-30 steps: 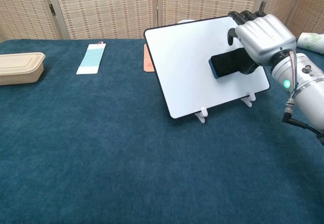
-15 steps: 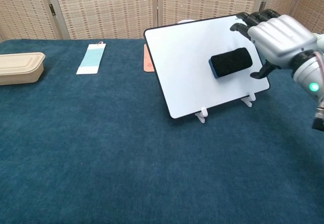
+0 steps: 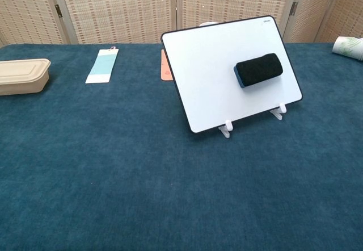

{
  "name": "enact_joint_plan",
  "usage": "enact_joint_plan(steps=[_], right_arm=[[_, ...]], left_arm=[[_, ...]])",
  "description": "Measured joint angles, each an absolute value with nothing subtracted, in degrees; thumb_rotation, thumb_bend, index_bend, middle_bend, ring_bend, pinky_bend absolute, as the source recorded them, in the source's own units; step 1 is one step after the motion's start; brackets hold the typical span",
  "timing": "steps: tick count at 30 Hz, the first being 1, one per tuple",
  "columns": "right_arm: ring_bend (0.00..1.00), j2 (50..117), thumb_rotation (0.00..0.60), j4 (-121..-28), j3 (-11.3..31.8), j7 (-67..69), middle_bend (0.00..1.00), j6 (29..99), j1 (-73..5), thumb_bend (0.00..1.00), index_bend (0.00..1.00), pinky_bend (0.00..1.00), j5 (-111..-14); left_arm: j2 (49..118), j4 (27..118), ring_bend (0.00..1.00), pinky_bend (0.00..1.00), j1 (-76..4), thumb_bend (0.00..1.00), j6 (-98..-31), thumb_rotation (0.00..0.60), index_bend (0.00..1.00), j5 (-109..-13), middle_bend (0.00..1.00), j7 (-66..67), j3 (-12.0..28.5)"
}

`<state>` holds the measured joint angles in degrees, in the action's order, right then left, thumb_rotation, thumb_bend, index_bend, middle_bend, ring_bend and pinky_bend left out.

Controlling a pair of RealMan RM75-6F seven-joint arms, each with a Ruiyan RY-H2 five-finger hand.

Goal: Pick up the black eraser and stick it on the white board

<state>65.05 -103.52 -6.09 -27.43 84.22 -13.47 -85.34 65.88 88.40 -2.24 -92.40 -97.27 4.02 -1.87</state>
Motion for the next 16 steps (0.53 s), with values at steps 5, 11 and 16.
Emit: enact_joint_plan(steps=[5, 11, 16], right_arm=[[0.00, 65.0, 0.600, -99.9, -7.6, -21.7, 0.00, 88.1, -8.3, 0.19, 0.00, 0.01, -86.1], [0.00, 64.4, 0.600, -98.2, -7.6, -16.3, 0.00, 89.3, -6.4, 0.19, 0.00, 0.02, -87.5], [0.00, 64.1, 0.600, -97.5, -6.7, -15.2, 0.00, 88.3, -6.0, 0.19, 0.00, 0.02, -88.3]], left_arm=[[66.8, 87.2, 0.01, 0.00, -1.9, 0.18, -94.4, 0.600, 0.00, -99.2, 0.00, 4.6, -2.0], [67.2, 86.8, 0.01, 0.00, -1.7, 0.18, -94.8, 0.600, 0.00, -99.6, 0.00, 5.1, -2.1], [67.3, 86.9, 0.01, 0.00, -1.7, 0.18, -94.3, 0.600, 0.00, -98.5, 0.00, 5.6, -1.8]])
